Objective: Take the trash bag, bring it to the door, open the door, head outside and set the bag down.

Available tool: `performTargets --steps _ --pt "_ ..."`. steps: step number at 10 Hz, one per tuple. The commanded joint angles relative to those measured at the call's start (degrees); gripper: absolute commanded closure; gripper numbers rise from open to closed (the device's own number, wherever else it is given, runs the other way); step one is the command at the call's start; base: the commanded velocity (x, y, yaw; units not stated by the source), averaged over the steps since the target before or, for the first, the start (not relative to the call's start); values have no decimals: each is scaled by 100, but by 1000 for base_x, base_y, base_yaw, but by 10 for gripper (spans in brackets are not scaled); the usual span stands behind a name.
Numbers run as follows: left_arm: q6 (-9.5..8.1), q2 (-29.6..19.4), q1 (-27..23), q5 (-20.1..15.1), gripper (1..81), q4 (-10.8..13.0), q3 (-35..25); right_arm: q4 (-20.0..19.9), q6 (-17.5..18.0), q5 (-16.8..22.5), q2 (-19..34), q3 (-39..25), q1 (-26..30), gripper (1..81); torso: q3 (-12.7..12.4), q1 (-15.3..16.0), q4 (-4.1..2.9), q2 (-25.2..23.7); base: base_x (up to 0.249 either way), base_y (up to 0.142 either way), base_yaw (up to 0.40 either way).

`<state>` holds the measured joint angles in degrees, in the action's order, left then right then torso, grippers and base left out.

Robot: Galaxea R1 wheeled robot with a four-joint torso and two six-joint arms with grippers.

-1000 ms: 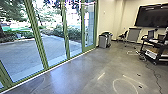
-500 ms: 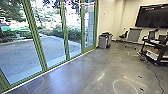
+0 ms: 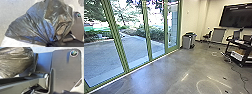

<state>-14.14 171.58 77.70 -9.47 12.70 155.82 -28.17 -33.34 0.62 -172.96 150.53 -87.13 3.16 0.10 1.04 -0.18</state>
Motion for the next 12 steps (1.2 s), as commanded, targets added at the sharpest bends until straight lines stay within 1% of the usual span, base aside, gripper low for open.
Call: performTargets --steps 1,4,12 --pt "17 -36 -365 -327 811 48 10 57 -15 412 -22 -34 243 10 0 0 0 0 125 -67 0" --pt "17 -45 -365 -327 811 48 10 57 -15 412 -13 -34 243 10 0 -2 0 0 124 -67 0" --pt "17 -45 -365 -327 811 48 10 49 -15 412 -13 -34 243 10 0 -2 0 0 124 0 0"
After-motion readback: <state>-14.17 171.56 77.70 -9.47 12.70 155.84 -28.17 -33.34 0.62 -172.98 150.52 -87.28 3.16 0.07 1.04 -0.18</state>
